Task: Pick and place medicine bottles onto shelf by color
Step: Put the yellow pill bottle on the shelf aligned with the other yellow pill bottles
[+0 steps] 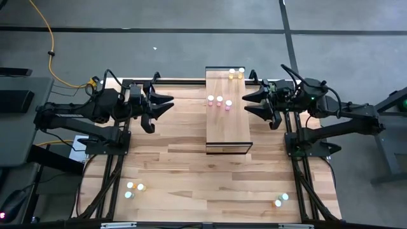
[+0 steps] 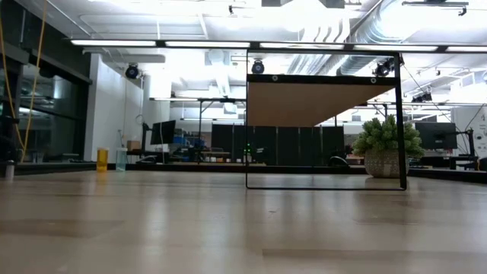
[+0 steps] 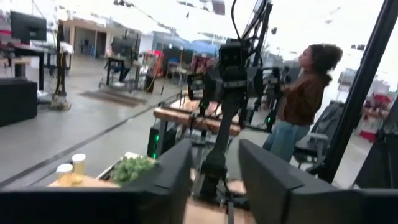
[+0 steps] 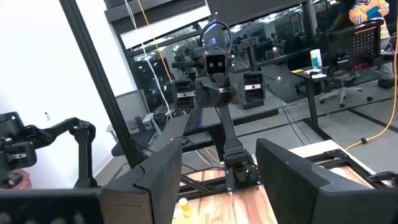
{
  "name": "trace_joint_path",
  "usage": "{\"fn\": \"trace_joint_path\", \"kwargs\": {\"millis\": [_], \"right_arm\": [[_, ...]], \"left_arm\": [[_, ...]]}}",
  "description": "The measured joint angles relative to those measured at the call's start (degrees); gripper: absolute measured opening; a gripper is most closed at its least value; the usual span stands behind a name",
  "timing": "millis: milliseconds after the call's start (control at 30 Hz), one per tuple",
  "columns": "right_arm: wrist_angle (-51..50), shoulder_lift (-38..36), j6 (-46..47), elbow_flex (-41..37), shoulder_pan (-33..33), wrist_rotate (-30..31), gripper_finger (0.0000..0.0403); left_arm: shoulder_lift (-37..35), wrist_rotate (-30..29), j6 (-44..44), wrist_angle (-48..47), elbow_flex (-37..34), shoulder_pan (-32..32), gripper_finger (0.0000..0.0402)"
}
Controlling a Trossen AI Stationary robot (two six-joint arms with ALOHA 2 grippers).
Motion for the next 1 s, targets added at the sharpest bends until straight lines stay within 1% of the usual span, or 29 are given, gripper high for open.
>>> {"fn": "trace_joint_path", "kwargs": {"millis": [133, 233, 300, 400, 467, 567, 667, 700, 767, 900, 1000], "right_arm": [[-0.45, 0.01, 0.03, 0.0, 0.0, 0.42, 0.0197], [-1.02, 0.02, 0.03, 0.0, 0.0, 2.38, 0.0197], [-1.07, 0.02, 0.02, 0.0, 0.0, 2.56, 0.0197], [-1.09, 0.02, 0.02, 0.0, 0.0, 2.56, 0.0197], [-1.09, 0.02, 0.02, 0.0, 0.0, 2.56, 0.0197], [-1.14, 0.02, 0.04, 0.0, 0.0, 2.56, 0.0197], [-1.91, 0.02, 0.16, 0.0, 0.0, 2.56, 0.0197], [-2.18, 0.02, 0.28, 0.0, 0.0, 2.56, 0.0197], [-2.51, 0.02, 1.0, 0.0, 0.0, 2.54, 0.0197], [-3.54, 0.02, 1.53, 0.0, 0.0, 2.54, 0.0197], [-4.04, 0.02, 1.53, 0.0, 0.0, 2.54, 0.0197]], "left_arm": [[1.42, 0.27, -0.02, -11.04, 6.52, -0.04, 0.0204], [3.64, 2.98, -0.45, -22.58, 12.69, -0.04, 0.025], [5.46, 6.17, -1.27, -30.07, 16.75, -0.24, 0.0272], [8.32, 10.57, -2.62, -41.99, 21.67, -1.98, 0.029], [10.26, 11.63, -4.81, -50.95, 24.03, -4.63, 0.0293], [12.87, 12.08, -11.83, -63.51, 24.81, -10.53, 0.0293], [15.17, 12.5, -20.87, -72.43, 23.15, -18.67, 0.0293], [15.71, 12.48, -24.16, -74.1, 21.84, -21.68, 0.0293], [16.57, 12.3, -30.69, -74.48, 18.48, -28.01, 0.0293], [17.64, 10.3, -43.51, -68.61, 10.44, -39.98, 0.0293], [19.4, 6.49, -48.69, -63.23, 5.19, -47.21, 0.0293]]}}
